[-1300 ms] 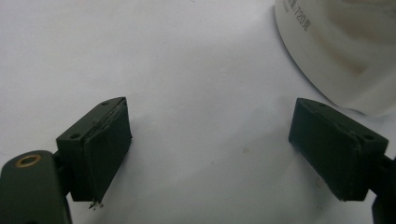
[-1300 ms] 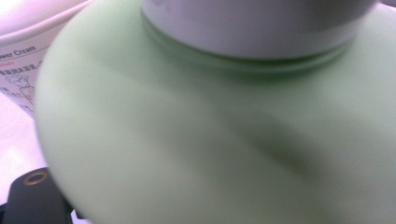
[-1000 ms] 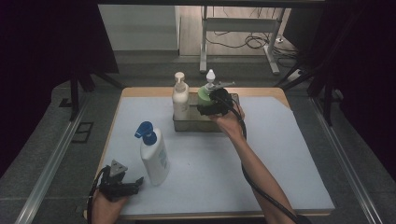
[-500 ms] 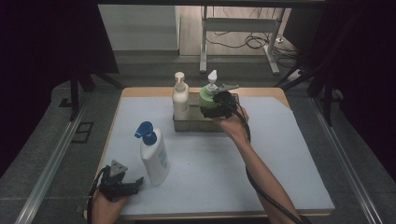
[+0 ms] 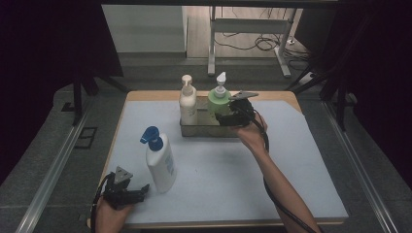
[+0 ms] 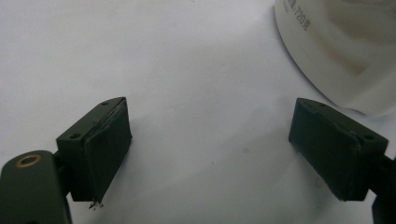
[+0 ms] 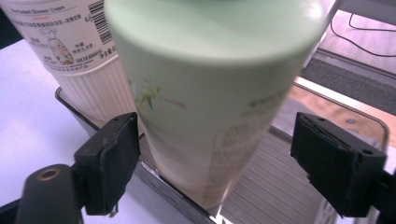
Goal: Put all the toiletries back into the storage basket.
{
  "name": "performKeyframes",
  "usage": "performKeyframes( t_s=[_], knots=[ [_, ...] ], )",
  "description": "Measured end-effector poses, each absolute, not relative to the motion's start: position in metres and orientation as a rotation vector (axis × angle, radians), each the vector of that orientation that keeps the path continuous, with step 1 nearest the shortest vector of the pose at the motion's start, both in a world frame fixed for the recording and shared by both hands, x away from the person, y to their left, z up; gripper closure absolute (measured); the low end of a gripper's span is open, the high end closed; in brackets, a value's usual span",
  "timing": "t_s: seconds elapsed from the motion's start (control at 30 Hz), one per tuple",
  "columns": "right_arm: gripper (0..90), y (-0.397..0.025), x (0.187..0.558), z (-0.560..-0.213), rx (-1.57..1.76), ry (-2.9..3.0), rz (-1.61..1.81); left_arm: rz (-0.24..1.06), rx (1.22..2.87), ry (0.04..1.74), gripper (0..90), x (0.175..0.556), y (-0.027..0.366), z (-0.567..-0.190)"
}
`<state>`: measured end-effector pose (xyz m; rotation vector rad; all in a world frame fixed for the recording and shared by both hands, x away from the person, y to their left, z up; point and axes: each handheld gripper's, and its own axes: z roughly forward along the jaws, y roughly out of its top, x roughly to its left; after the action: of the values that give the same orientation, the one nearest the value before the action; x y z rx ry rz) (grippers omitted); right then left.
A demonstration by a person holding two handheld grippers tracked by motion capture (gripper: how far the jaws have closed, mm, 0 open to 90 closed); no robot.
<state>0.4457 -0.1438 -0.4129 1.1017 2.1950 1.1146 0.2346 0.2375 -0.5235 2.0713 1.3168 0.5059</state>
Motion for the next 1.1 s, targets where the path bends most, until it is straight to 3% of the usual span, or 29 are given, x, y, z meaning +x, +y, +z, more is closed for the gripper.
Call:
performKeyframes(
  t_s=[0.27,0.83,0.93,1.1],
  knots=[
    [30.8,-0.16,0.434,-0.409,1.075,2.209,1.095,0.506,2.072,1.317,12.9,0.235,0.237,-0.523],
    [83.4,-0.179,0.449,-0.426,1.178,2.201,1.042,0.506,2.071,1.317,12.9,0.235,0.238,-0.523],
    [88.9,-0.179,0.455,-0.429,1.207,2.188,1.033,0.505,2.071,1.317,12.9,0.235,0.238,-0.523],
    [89.1,-0.178,0.465,-0.434,1.25,2.171,1.044,0.505,2.071,1.317,12.9,0.235,0.238,-0.523]
  ],
)
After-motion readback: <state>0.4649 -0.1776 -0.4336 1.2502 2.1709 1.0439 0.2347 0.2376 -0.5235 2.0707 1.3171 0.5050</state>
